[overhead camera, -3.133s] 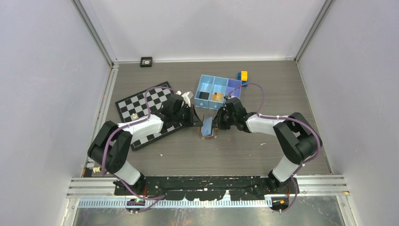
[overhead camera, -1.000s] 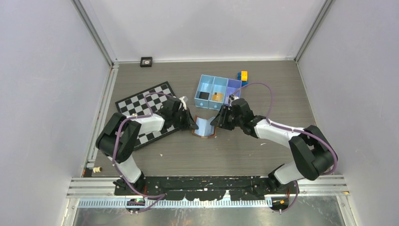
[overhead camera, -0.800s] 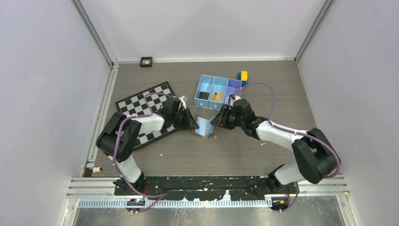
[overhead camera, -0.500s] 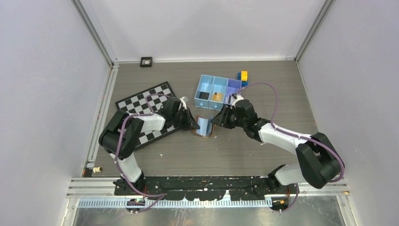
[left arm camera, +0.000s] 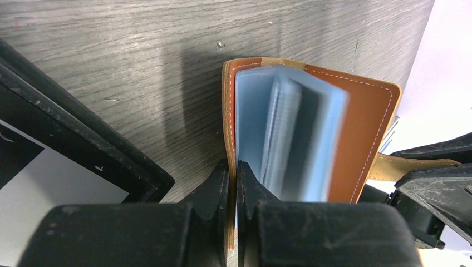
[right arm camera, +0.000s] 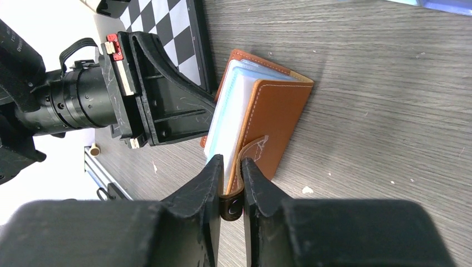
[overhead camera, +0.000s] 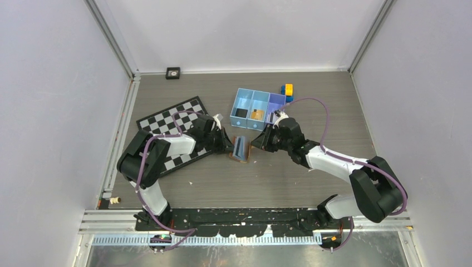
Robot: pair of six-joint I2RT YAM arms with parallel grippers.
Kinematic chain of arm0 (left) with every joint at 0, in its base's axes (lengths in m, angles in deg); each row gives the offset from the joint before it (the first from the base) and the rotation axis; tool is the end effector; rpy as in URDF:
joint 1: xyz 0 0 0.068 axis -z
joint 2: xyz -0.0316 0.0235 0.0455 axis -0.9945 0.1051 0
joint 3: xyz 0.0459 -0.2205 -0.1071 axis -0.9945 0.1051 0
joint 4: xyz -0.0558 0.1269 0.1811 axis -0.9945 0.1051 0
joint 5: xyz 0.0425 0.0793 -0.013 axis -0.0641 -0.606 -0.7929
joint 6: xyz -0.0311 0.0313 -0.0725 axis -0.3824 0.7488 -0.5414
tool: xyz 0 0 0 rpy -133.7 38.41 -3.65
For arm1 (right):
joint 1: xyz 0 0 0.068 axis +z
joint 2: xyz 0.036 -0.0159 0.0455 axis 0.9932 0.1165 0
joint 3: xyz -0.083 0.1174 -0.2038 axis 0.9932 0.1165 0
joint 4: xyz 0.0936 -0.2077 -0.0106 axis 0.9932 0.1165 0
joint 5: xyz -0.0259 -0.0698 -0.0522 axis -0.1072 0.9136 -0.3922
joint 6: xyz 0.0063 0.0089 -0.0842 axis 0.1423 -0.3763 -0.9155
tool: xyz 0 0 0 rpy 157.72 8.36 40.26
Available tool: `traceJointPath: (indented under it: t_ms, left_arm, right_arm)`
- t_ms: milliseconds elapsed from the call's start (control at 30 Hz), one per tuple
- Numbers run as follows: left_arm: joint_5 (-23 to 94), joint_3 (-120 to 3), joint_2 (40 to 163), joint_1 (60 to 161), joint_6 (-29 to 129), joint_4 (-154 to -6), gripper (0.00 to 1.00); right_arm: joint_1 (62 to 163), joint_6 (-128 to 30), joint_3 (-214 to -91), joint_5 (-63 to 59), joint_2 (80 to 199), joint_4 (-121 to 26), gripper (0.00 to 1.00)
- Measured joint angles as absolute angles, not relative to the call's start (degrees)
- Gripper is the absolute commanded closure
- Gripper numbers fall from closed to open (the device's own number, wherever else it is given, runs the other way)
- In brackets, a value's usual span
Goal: Take the credit cards out of the card holder
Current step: Open the card holder at the center of the board.
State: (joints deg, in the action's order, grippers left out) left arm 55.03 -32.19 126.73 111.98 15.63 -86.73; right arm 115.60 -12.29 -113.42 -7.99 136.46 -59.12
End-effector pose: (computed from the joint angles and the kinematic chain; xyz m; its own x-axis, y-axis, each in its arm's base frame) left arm 0.2766 -0.1865 0.1155 -0.9431 -0.2215 -0.2481 0.0348 0.6761 -0.7360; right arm 0.2380 0.1713 0.1784 -0.7896 0.2945 -0.5384 -0.2003 0.7056 0.6797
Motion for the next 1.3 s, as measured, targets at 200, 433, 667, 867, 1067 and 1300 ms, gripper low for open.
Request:
traceJointPath:
  t_ms: [200, 433, 667, 867, 1067, 1300]
  left_arm:
    - [55.16, -31.73, 126.59, 111.98, 15.57, -87.65, 0.96]
    - [55.46, -29.74, 124.65, 111.95, 15.13, -89.42, 0.83]
    - [58.06, -26.20, 123.88, 111.58, 12.42, -97.20, 0.64]
    - [59.97, -24.37, 123.36, 111.58, 10.69, -103.06, 0.54]
    - [60.91, -24.32, 123.32, 111.56, 9.49, -105.83, 0.47]
    - [61.65, -24.19, 123.32, 111.54, 9.12, -107.39, 0.51]
  right_arm:
    - [115.60, -12.27, -113.42, -7.93, 136.46, -58.92, 0.91]
    - [115.60, -12.22, -113.42, -7.71, 136.48, -58.27, 0.99]
    - [115.60, -12.05, -113.42, -7.51, 136.48, -58.29, 1.00]
    - [115.60, -12.01, -113.42, -7.51, 136.48, -58.29, 1.00]
    - [115.60, -11.88, -113.42, -7.51, 136.48, -58.29, 0.99]
    - [115.60, -11.77, -113.42, -7.53, 136.48, -58.29, 1.00]
